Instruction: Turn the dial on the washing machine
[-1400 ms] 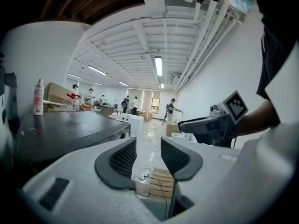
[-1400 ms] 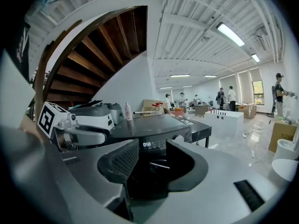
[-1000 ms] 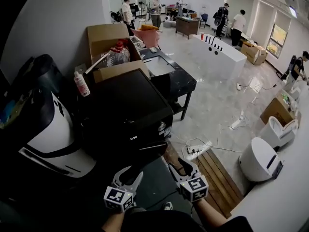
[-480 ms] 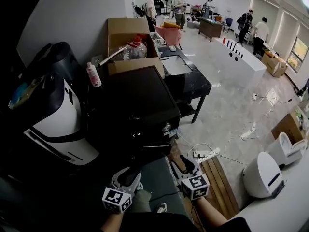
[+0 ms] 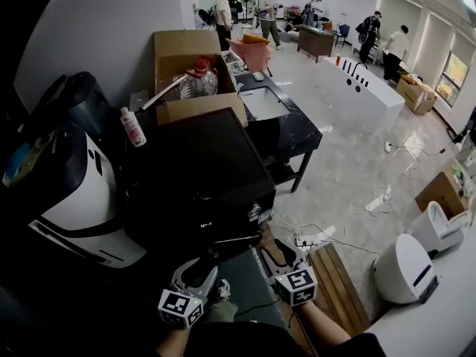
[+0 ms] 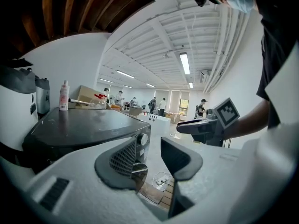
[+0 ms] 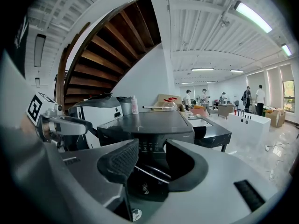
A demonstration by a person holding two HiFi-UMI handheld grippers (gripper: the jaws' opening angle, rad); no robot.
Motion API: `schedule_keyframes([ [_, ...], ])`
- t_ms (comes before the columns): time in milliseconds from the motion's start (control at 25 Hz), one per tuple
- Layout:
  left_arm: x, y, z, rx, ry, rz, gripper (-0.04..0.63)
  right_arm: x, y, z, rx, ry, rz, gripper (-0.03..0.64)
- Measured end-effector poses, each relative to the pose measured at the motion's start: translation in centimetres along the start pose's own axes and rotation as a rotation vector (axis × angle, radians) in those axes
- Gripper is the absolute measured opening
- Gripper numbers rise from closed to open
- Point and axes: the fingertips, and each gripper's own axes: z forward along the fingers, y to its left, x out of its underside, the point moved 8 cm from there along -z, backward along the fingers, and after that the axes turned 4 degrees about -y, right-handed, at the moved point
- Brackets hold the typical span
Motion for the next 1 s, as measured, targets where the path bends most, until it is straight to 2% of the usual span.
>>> schedule_keyframes([
  [400,-0.3,4.0,3.5,0.005,0.024,-0.019,0.155,0.6,-2.5,6.0,0.008,0.065,-0.026,0.169],
  [760,0.0,6.8,4.7,0.003,0.055,-0.028,0.156,1.6,-4.0,10.9,0.0,0.096,-0.04,0.239],
  [1000,0.6,7.9,5.3,0.0,0.085,-0.034,0.155,2.7,-5.1,13.8,-0.008,0.131,-0.064,0.261],
])
